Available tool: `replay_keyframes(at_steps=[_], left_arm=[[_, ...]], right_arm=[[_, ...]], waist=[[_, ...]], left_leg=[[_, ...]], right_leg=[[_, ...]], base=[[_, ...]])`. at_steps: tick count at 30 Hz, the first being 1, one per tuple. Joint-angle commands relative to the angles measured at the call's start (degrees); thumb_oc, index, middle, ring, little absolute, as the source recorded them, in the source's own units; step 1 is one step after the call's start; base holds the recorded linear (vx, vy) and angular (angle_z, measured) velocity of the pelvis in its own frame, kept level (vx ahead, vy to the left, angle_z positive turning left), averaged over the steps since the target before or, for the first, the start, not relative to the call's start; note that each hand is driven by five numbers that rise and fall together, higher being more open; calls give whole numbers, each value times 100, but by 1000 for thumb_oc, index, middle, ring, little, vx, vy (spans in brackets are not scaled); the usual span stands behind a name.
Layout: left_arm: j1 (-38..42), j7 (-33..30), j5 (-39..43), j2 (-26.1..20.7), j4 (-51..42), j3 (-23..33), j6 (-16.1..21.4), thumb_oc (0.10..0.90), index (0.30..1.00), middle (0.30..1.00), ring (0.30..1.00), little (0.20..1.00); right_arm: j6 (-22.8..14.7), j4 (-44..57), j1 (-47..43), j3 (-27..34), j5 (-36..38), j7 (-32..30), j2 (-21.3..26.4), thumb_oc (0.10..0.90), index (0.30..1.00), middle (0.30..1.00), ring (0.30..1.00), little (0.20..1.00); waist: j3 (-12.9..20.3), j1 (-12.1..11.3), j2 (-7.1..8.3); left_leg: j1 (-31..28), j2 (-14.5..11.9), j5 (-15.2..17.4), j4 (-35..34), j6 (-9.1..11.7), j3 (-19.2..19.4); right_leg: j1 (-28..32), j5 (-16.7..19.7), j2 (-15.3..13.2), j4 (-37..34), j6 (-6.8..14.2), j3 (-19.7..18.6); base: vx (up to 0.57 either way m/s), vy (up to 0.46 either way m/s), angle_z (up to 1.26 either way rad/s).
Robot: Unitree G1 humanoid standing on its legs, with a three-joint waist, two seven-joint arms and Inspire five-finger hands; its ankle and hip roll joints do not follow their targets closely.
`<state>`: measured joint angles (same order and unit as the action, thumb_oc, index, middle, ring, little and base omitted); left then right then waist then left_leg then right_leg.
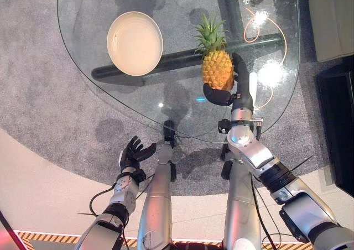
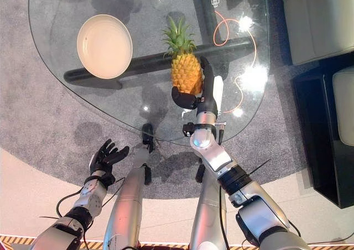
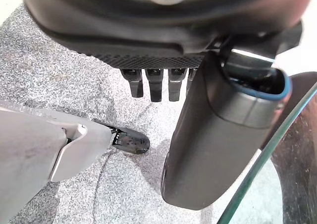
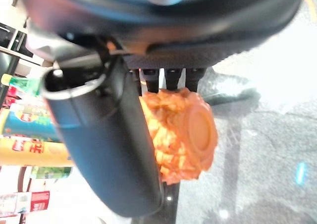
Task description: Pick up the fruit to the plate
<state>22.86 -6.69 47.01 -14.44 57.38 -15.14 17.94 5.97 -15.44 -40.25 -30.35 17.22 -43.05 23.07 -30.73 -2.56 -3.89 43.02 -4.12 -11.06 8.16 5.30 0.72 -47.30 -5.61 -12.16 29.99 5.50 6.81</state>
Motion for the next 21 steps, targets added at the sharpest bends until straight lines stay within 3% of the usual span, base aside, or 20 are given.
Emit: replay_keyframes(at_steps=[1,10,11,12,13,18,21], left_arm=[[-172,-23,-58,-127,192,-78,134,800,900,900,900,900],[-162,-24,-73,-93,192,-125,129,800,900,900,900,900],[-169,-24,-75,-90,189,-125,134,800,900,900,900,900],[-170,-29,-73,-90,168,-133,129,800,900,900,900,900],[-171,-34,-63,-87,154,-139,126,800,900,900,900,900],[-201,63,183,-59,97,-107,192,800,900,900,900,900],[-218,169,758,-9,32,6,291,800,900,900,900,900]], right_arm=[[-37,42,-136,92,80,-361,103,800,900,900,900,900],[73,-162,-300,52,109,-319,51,800,900,900,900,900],[91,-169,-305,51,106,-318,50,655,775,775,775,755],[124,-183,-330,35,94,-288,59,416,571,571,571,516],[139,-188,-341,25,59,-260,60,100,300,300,300,200],[162,-236,-445,16,-89,-256,79,100,300,300,300,200],[152,-239,-466,30,-245,-278,104,100,300,300,300,200]], waist=[[94,-7,-72],[94,-46,-108],[94,-48,-109],[94,-56,-117],[94,-59,-121],[94,-76,-148],[94,-71,-163]], left_leg=[[80,380,626,570,-244,248],[64,403,624,574,-247,231],[62,404,624,572,-248,233],[53,410,620,561,-251,231],[49,411,619,556,-254,230],[58,411,623,570,-248,225],[34,415,632,566,-251,220]], right_leg=[[106,612,317,-929,-65,356],[112,612,306,-915,-75,365],[114,613,305,-918,-75,366],[122,617,304,-927,-74,373],[123,619,306,-928,-75,374],[112,610,294,-915,-77,363],[115,598,293,-895,-72,348]], base=[[0,0,0],[0,0,0],[0,0,0],[0,0,0],[0,0,0],[0,0,0],[0,0,0]])
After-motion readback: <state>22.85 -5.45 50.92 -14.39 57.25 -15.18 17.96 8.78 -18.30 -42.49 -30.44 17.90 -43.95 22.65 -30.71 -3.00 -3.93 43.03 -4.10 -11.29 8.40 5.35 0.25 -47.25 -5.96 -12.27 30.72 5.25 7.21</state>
